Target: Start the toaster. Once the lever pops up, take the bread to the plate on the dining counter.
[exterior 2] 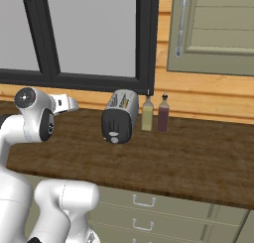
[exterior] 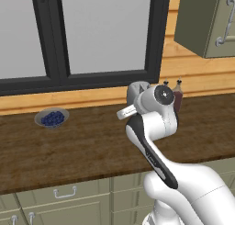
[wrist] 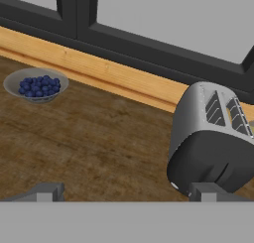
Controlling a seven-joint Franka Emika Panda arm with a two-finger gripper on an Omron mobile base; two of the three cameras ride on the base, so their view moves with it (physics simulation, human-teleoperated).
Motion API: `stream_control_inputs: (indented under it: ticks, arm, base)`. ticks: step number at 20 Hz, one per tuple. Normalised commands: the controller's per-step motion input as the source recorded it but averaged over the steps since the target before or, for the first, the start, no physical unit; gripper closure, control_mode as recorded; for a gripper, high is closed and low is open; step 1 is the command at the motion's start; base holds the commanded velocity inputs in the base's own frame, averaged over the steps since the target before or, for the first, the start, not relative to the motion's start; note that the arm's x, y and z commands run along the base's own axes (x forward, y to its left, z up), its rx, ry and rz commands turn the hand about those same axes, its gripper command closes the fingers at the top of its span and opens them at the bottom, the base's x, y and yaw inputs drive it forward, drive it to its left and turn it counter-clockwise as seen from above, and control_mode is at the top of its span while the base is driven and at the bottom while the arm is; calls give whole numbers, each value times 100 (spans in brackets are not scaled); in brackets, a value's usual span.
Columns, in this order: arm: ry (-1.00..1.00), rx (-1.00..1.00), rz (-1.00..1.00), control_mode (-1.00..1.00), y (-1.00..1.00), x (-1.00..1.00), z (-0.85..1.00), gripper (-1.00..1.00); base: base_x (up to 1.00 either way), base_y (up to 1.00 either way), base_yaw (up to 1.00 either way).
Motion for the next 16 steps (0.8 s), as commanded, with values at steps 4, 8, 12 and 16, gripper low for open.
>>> stream_control_inputs:
  ticks: [4, 8, 12, 16]
  arm:
    - [0, 0, 0, -100, 0, 0, 0, -100]
    - [0, 0, 0, -100, 0, 0, 0, -100]
    - [0, 0, 0, -100, 0, 0, 0, -100]
    - [0, 0, 0, -100, 0, 0, 0, -100]
  base:
    - [0, 0, 0]
    - [0, 0, 0]
    - [0, 0, 0]
    - [0, 0, 0]
